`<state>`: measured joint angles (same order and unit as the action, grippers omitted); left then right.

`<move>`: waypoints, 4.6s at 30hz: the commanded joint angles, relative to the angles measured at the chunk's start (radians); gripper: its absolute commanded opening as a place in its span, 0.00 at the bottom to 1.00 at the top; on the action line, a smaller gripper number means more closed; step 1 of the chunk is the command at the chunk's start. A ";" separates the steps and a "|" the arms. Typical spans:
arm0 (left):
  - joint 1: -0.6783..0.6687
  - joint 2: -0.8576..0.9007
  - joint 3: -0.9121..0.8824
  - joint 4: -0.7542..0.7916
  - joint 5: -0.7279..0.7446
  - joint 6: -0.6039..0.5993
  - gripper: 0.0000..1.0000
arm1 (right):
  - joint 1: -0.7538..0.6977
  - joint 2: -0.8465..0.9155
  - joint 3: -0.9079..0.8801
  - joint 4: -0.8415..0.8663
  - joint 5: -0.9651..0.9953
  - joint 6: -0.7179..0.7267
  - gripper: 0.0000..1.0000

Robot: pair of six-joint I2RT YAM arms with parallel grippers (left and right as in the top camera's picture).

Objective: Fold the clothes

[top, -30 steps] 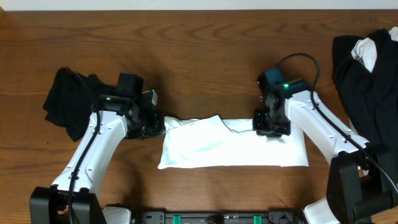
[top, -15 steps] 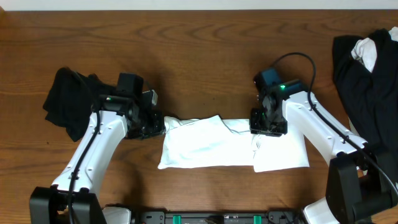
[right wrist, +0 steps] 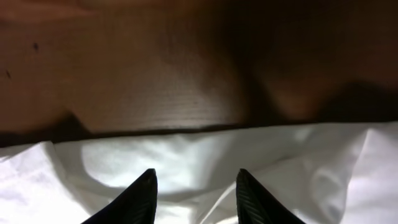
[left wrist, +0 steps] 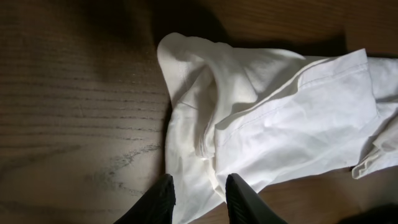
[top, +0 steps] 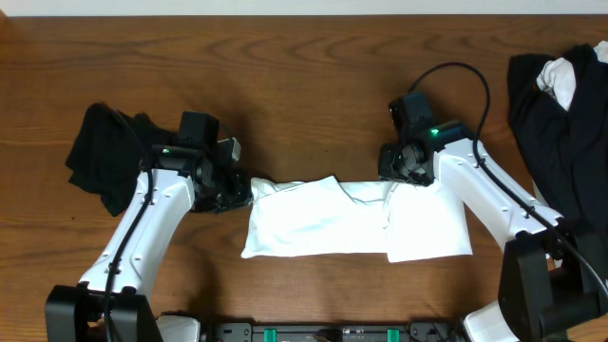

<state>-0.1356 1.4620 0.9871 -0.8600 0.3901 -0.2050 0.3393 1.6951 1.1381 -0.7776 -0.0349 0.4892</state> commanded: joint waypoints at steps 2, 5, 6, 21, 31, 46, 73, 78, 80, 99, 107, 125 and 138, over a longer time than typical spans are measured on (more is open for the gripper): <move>0.001 -0.005 -0.016 -0.004 0.006 0.013 0.31 | -0.005 0.002 0.011 -0.002 0.028 -0.035 0.40; 0.002 -0.005 -0.016 -0.004 0.006 0.013 0.31 | -0.005 0.002 0.011 -0.021 0.027 -0.034 0.41; 0.001 -0.005 -0.016 -0.004 0.006 0.013 0.31 | -0.005 0.002 0.011 -0.024 0.027 -0.034 0.42; 0.001 -0.005 -0.016 -0.010 0.006 0.013 0.31 | -0.014 -0.003 0.039 -0.031 0.161 -0.055 0.55; 0.001 -0.005 -0.016 -0.010 -0.017 0.013 0.31 | -0.014 -0.003 0.039 -0.114 0.070 -0.328 0.56; 0.001 -0.005 -0.016 -0.023 -0.017 0.013 0.31 | 0.021 0.013 0.037 -0.116 0.057 -0.440 0.63; 0.001 -0.005 -0.016 -0.021 -0.017 0.013 0.31 | 0.029 0.140 0.031 -0.101 0.030 -0.616 0.19; 0.002 -0.005 -0.016 -0.021 -0.017 0.013 0.31 | 0.027 0.114 0.034 -0.074 0.090 -0.528 0.01; 0.001 -0.005 -0.016 -0.021 -0.017 0.013 0.31 | 0.027 0.089 0.035 -0.064 0.132 -0.505 0.01; 0.002 -0.005 -0.016 -0.021 -0.017 0.013 0.31 | 0.027 0.018 0.034 0.038 0.183 -0.485 0.15; 0.001 -0.005 -0.016 -0.023 -0.017 0.013 0.31 | 0.027 0.018 0.033 -0.035 0.037 -0.426 0.19; 0.001 0.014 -0.017 -0.017 -0.017 0.013 0.76 | 0.028 0.018 -0.219 0.076 0.045 -0.179 0.12; -0.001 0.225 -0.017 0.005 0.067 0.042 0.76 | 0.028 0.018 -0.249 0.113 0.026 -0.179 0.12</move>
<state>-0.1356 1.6428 0.9855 -0.8577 0.4133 -0.1974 0.3580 1.7054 0.9138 -0.6716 0.0177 0.2893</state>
